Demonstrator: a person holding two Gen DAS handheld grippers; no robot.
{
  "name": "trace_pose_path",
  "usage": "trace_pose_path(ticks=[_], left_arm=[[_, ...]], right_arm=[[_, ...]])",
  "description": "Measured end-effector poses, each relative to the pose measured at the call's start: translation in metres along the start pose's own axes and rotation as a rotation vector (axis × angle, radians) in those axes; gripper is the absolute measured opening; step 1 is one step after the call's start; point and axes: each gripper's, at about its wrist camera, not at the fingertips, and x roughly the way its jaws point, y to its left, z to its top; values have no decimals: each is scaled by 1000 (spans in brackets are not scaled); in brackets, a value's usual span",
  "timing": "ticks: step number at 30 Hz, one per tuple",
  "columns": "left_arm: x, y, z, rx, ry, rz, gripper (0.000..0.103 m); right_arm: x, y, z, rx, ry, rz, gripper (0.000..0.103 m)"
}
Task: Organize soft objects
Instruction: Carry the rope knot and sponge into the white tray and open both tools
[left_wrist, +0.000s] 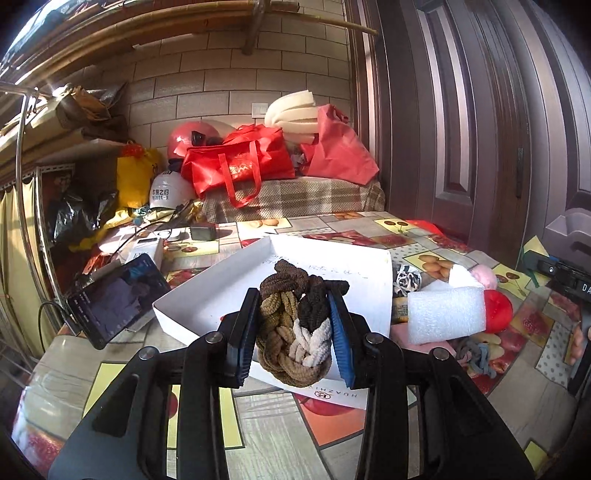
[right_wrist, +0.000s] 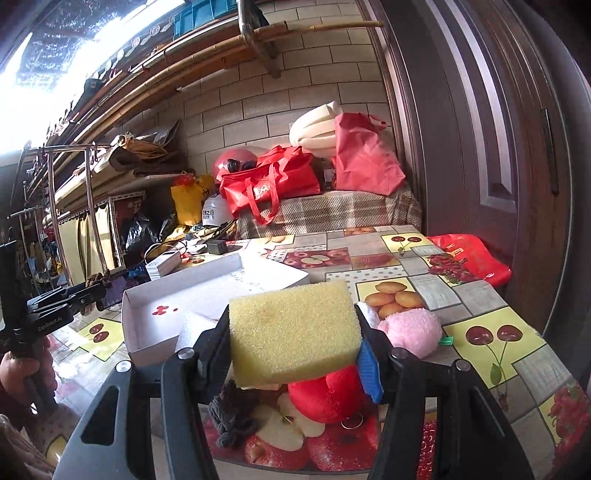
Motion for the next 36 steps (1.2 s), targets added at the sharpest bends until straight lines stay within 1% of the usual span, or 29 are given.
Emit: trace_pose_path(ticks=[4,11,13,17,20,22,26,28,32,36], left_arm=[[3,13,-2,-15,-5,26,36],[6,10,-3,8,-19,38,36],[12,10,-3,12,-10,36,36],[29,16,-2,-6,34,21,36],[39,19,0,-3,37,26,36],[46,21,2,13,33,38,36],[65,28,7,22,47,54,36],[75,32,9,21,58,65,36],[94,39,14,13,89,68,36],[106,46,17,-9,112,71,36]], right_arm=[[7,15,-1,-20,16,36,58],[28,51,-3,-47,47,141,58],[34,62,-3,-59,61,171,58],[47,87,-4,-110,84,225,58],[60,106,-6,-153,105,256,58],[70,115,-6,-159,122,278,58],[92,129,-9,-156,153,295,58],[102,135,-8,-157,153,297,58],[120,145,-5,-162,154,278,58],[139,146,0,-125,167,252,58]])
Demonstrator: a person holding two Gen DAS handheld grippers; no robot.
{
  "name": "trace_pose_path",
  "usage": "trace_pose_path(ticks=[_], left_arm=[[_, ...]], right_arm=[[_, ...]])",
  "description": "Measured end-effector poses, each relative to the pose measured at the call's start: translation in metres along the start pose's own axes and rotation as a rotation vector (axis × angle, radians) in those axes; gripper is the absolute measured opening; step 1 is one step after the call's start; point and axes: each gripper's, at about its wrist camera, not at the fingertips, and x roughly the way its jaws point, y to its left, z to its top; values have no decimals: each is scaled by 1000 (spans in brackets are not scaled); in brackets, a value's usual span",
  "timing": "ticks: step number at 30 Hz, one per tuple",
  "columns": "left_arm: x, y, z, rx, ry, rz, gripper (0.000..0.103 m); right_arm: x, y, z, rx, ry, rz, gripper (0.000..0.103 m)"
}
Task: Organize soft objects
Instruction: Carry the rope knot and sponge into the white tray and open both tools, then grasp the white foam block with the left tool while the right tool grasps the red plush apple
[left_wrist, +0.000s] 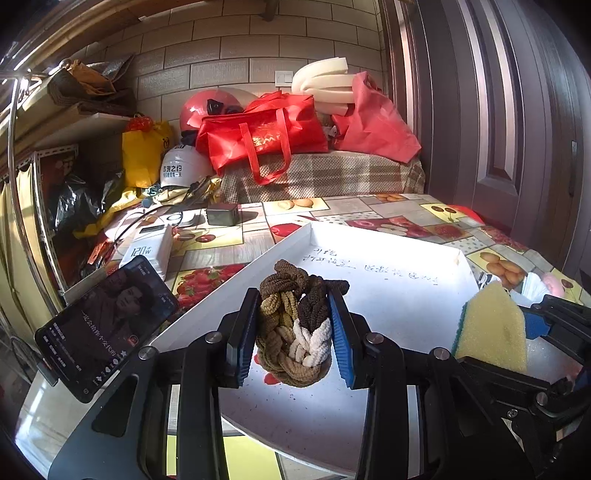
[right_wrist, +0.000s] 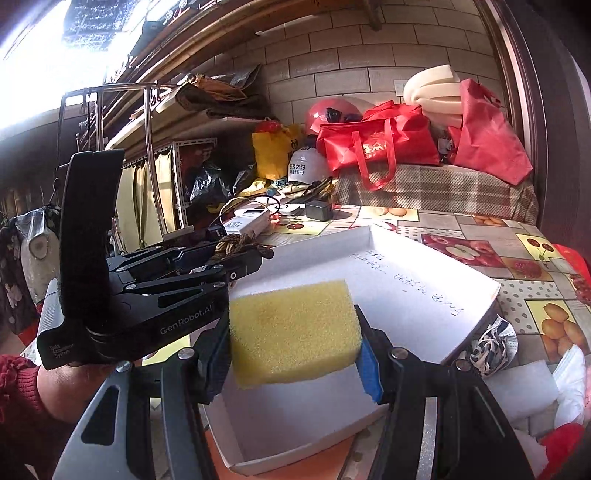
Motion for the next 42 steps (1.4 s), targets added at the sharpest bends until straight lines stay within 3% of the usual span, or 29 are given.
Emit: trace_pose_path(ticks=[15,17,19,22,26,34,42], left_arm=[[49,10,11,-22,132,37,40],[48,12,11,-27,131,43,43],[47,15,11,-44,120,67,60],[40,19,11,-71,89,113,86],[31,29,10,-115,45,139,103],[21,30,11,-114,-7,163,103],[2,31,8,-126,-108,180,103]], right_arm=[[46,-16,13,88,109,-127,60],[48,-15,13,82,120,-139,68],[47,-16,14,85,117,-163,84],[43,-18,14,96,100,-167,94],[38,-20,16,111,71,-174,103],[33,-15,17,86,27,-180,103],[13,-1,11,23,-40,-164,103]])
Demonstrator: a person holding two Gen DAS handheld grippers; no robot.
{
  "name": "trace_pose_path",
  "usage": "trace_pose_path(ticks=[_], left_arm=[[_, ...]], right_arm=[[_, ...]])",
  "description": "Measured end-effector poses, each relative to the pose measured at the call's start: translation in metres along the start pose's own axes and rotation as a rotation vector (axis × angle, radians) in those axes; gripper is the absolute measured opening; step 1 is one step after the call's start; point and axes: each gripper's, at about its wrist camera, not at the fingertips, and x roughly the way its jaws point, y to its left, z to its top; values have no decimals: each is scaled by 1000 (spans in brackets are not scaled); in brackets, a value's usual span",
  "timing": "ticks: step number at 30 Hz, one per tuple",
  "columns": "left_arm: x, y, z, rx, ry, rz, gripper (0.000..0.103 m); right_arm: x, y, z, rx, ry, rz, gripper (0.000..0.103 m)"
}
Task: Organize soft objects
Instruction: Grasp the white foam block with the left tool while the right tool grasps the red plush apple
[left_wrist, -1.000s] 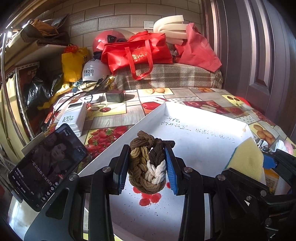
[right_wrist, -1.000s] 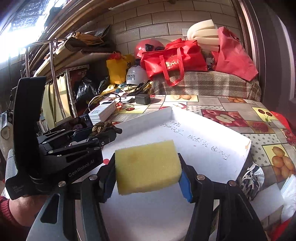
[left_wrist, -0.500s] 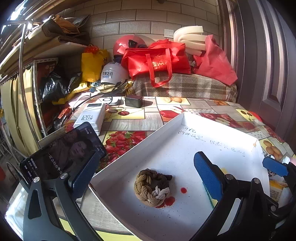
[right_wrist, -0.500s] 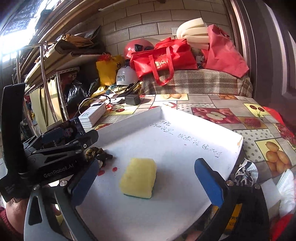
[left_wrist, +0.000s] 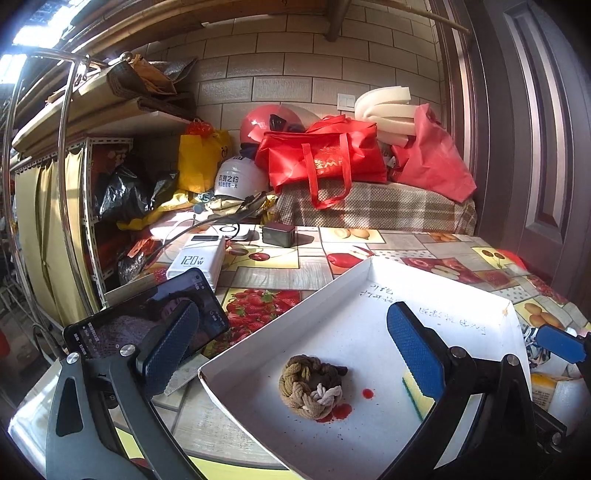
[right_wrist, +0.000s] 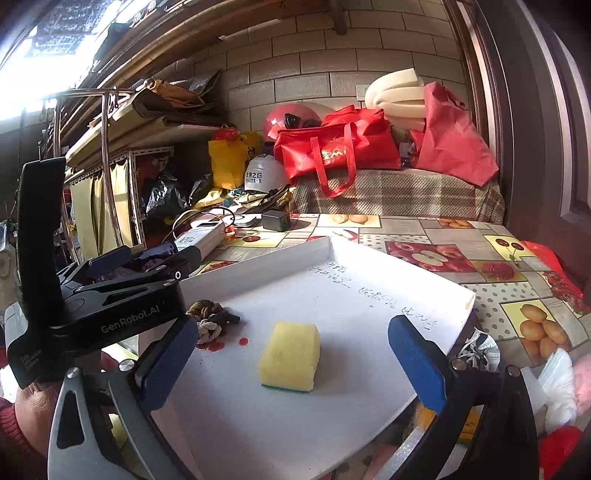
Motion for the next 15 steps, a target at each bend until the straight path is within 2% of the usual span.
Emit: trace_pose_path(ticks=[6,11,15], left_arm=[[-9,-6,-3,26,-6,-12,103],[-23,-12,-8,30,11,-67,103],[-40,-26,-15,58,18,-129,103]], right_arm=[[-20,6,-6,-62,-23,35,103],[-51,-15,-16,-38,-41,65,103],[-91,-53,-24,-6,-90,-7,103]])
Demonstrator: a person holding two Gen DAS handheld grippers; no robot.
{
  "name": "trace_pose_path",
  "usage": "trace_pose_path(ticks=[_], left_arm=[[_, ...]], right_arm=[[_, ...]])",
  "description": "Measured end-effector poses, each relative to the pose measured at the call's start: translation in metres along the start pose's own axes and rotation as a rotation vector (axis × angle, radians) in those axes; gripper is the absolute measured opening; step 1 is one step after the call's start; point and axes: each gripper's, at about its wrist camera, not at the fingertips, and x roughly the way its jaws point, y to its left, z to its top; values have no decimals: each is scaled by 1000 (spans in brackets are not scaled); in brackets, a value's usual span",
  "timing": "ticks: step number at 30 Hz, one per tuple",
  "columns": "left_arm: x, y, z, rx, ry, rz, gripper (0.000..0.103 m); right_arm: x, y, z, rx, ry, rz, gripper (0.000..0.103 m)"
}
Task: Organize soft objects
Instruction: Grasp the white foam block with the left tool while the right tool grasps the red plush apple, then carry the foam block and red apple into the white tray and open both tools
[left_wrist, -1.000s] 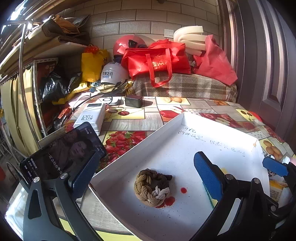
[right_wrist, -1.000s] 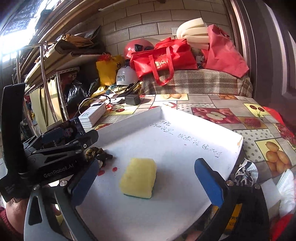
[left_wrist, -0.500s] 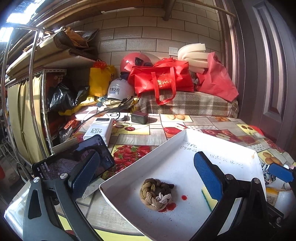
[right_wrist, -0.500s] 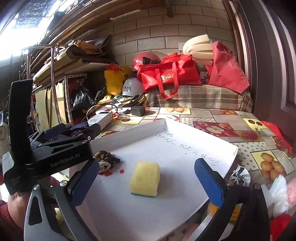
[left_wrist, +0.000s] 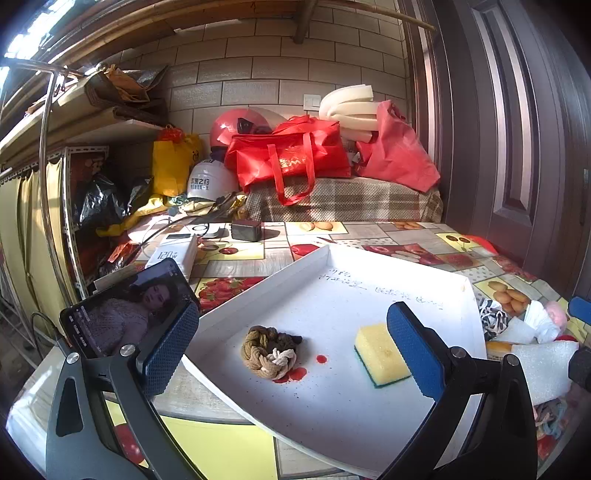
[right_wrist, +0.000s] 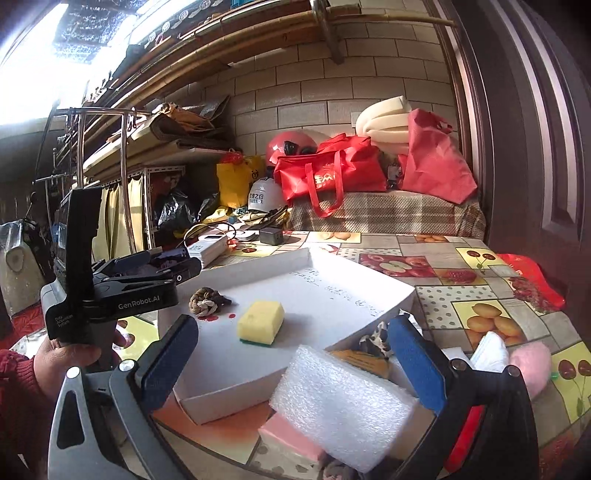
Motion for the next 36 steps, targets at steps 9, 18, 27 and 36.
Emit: trace_pose_path(ticks=[9,18,27,36], left_arm=[[-32,-86,-13,125,78,-315,103],[-23,-159,-18,202,182,-465,103],[-4,-174,-24,210,272,-474,103],[-6,-174,-23,199,263,-512,93]], right_arm=[[-46,-118,-14,159,147,-202,103],[-26,-108,-24,83,300,-132,103],[9,-114,-35,115,434,-92,99],[-1,-120,-32,161,400,-73,61]])
